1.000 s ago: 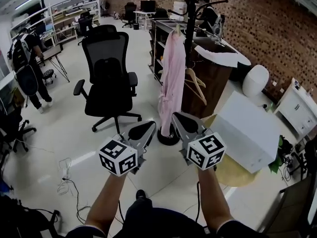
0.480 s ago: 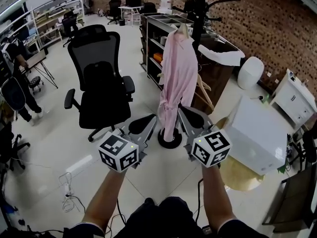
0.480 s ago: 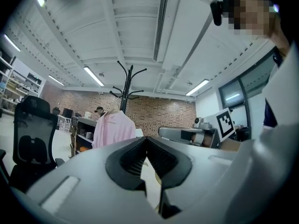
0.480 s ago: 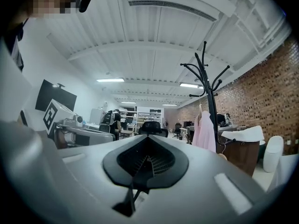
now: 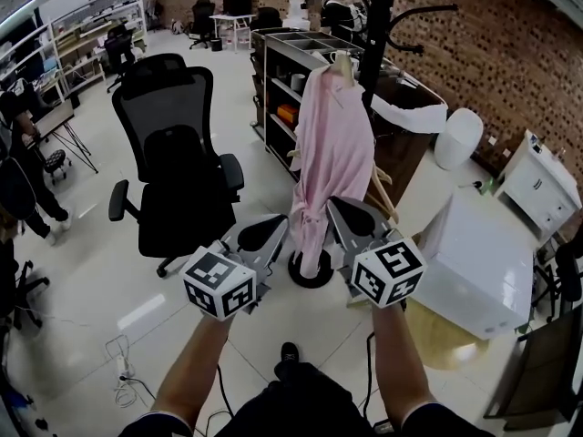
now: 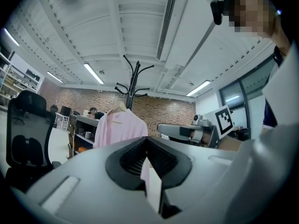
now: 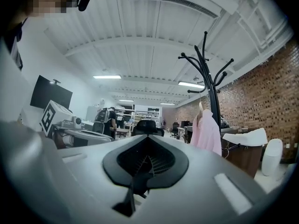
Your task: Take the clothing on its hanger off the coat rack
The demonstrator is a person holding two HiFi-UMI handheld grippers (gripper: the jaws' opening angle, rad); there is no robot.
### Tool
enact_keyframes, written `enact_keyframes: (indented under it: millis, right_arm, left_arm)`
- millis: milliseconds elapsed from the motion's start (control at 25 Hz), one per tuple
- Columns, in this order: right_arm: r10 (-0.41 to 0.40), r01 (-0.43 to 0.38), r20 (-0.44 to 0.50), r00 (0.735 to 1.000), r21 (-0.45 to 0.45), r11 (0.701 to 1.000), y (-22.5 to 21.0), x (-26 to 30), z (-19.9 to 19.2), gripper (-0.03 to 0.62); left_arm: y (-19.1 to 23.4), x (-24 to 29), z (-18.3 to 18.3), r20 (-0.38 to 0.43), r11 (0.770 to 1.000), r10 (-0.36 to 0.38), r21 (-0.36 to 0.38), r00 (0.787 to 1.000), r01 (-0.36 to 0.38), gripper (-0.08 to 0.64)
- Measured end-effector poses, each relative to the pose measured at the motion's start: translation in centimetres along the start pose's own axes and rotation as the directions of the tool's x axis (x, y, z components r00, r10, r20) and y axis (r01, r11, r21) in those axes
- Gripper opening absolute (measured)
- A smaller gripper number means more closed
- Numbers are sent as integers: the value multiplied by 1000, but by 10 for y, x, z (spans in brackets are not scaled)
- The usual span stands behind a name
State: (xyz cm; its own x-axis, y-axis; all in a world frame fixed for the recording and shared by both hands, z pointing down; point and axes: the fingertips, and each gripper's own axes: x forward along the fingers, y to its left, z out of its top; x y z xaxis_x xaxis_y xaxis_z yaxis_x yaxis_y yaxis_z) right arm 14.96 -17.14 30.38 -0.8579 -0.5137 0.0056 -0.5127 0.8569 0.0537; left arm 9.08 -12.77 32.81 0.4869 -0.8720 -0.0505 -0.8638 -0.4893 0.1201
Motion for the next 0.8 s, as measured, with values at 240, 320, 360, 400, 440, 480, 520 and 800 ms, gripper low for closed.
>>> enact_keyframes:
  millis: [240,320,360,400,440,480,520,800]
  right_arm:
    - [9,-9,16,1000,-17,1000,-30,40,7,2]
    - [25,-24,8,1000,-28,999,-37,51,9,2]
    - [29,-29,5,1000,-32,999,-40,56,11,2]
    - [27,-27,3,1000,-37,999,-43,61,12,2]
    - [20,-20,2,1000,-41,999,-47,65,14,2]
    - [10,-10,1,1000,-47,999,-52,69,16,2]
    - [-1,1,1,1000,-54,999,-57,72,19,2]
    - [-151,150,-1,989,-78,986,-93,91,30,2]
  left_arm:
    - [35,39,11,7,1000,1,24,1000,-1,11]
    - [45,49,16,13,1000,5,27,1000,-5,11]
    - [49,53,18,18,1000,6,28,1000,-7,11]
    - [53,57,21,23,1000,6,29,1000,-7,12]
    - [57,61,23,26,1000,3,30,1000,-4,11]
    - [60,66,25,28,999,-4,32,1000,3,11]
    - [63,70,27,29,999,-12,36,1000,11,11]
    - [86,97,38,21,993,-110,44,994,109,11]
